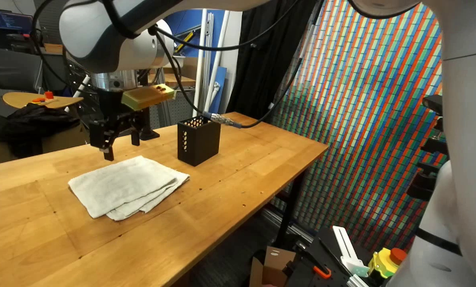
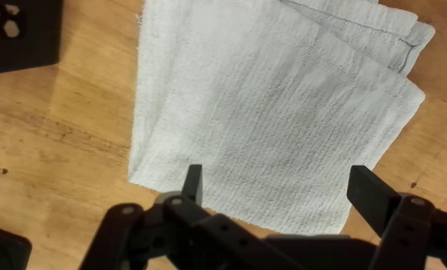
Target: Put the towel in the box
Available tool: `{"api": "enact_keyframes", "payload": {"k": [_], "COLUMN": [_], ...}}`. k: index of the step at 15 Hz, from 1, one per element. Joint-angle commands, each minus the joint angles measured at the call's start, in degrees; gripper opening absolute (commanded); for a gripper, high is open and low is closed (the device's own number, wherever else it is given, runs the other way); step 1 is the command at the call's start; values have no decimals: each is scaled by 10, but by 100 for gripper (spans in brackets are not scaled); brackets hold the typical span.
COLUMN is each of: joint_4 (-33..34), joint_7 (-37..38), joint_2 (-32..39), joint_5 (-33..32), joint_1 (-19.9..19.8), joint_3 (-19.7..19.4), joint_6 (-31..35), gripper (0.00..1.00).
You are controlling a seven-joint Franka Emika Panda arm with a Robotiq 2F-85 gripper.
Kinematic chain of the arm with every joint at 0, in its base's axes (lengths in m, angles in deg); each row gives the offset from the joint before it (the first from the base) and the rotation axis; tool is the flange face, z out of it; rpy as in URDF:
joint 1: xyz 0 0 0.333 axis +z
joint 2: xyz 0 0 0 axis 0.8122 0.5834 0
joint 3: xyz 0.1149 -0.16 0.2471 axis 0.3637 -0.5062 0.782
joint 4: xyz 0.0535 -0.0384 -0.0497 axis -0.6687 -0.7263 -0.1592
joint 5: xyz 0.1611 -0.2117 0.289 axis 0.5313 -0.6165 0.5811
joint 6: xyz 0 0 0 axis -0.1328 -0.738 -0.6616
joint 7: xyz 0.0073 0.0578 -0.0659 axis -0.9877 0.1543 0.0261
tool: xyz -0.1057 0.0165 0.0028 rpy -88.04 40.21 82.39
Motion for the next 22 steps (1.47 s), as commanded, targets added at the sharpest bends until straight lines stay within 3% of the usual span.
{"api": "enact_keyframes", "payload": {"k": [1, 10, 11, 13, 22], "joint_4": [15, 14, 14, 19, 8], "joint_7": [34, 21, 19, 20, 23], "joint_2": [38, 87, 88, 92, 67], "joint_5": [-16, -12, -11, -16, -28], "joint_1": [13, -9, -10, -9, -8], "joint_3": [-1, -12, -10, -11, -15], "joint_6": [21, 33, 30, 26, 30], "gripper": [100, 100, 84, 66, 1]}}
